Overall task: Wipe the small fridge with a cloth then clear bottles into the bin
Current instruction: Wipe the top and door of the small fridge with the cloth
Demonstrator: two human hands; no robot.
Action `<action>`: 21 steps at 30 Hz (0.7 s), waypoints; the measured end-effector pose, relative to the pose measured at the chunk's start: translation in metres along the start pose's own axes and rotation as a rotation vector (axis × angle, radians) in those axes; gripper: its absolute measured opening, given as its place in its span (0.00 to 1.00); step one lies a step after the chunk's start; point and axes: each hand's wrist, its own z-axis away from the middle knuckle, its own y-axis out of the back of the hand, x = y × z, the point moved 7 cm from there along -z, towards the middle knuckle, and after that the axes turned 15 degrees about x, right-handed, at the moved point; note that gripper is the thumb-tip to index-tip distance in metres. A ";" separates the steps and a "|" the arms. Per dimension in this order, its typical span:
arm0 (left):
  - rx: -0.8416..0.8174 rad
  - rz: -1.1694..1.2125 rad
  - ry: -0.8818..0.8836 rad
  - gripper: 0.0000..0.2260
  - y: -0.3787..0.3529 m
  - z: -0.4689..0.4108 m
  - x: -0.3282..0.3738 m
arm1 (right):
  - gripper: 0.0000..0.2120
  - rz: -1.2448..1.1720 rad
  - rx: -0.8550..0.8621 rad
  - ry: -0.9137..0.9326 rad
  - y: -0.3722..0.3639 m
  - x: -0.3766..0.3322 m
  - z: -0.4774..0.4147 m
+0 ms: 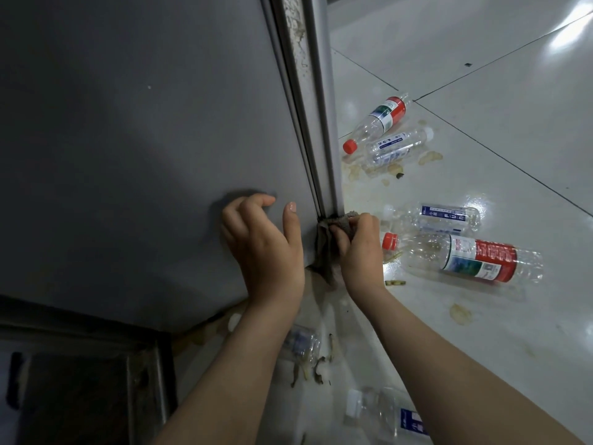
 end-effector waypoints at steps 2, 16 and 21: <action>-0.030 0.013 0.033 0.14 0.001 -0.002 0.001 | 0.07 -0.029 -0.013 -0.004 0.010 -0.009 0.000; -0.340 0.070 0.386 0.12 0.052 -0.028 0.048 | 0.14 -0.062 0.026 -0.193 0.123 -0.137 -0.006; -0.404 0.096 0.362 0.12 0.101 -0.070 0.099 | 0.15 -0.096 0.084 -0.328 0.177 -0.198 -0.005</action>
